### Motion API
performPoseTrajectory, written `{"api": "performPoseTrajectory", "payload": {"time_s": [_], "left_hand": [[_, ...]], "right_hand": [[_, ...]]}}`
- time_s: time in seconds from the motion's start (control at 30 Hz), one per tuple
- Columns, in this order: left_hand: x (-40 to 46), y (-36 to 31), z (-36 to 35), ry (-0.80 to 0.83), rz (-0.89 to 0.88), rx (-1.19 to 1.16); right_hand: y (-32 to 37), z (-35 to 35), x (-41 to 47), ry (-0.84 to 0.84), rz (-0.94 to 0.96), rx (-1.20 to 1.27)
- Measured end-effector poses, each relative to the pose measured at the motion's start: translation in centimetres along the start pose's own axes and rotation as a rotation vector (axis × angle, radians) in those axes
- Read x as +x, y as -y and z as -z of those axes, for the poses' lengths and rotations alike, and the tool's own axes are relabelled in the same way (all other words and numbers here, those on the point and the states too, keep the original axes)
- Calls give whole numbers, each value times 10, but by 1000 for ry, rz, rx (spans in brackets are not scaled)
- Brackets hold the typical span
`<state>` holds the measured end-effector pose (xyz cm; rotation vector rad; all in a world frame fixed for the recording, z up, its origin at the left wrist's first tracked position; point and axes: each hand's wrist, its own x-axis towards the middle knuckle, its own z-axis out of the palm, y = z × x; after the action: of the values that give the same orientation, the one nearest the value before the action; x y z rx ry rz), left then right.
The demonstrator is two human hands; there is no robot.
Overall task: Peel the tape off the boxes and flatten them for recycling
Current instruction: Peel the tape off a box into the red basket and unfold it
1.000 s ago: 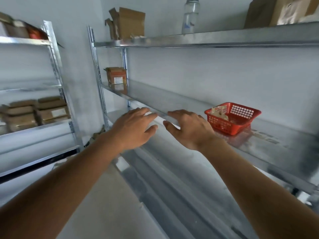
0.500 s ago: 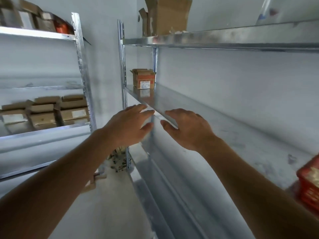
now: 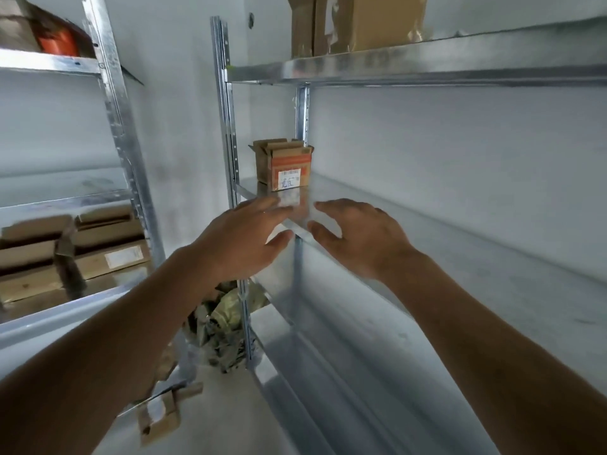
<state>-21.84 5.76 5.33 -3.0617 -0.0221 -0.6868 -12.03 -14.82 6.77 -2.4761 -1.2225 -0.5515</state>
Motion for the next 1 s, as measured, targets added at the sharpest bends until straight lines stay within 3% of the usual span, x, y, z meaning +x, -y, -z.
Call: {"api": "performPoseTrajectory", "payload": {"time_s": [0.63,1.0], "left_hand": [[226,255,-125,-29,-147,-17],[338,363,-186,-9,-212,-136]], "right_hand": [[-28,-173,293,17,-136,53],[-60,-225,421,21,-230,-121]]}}
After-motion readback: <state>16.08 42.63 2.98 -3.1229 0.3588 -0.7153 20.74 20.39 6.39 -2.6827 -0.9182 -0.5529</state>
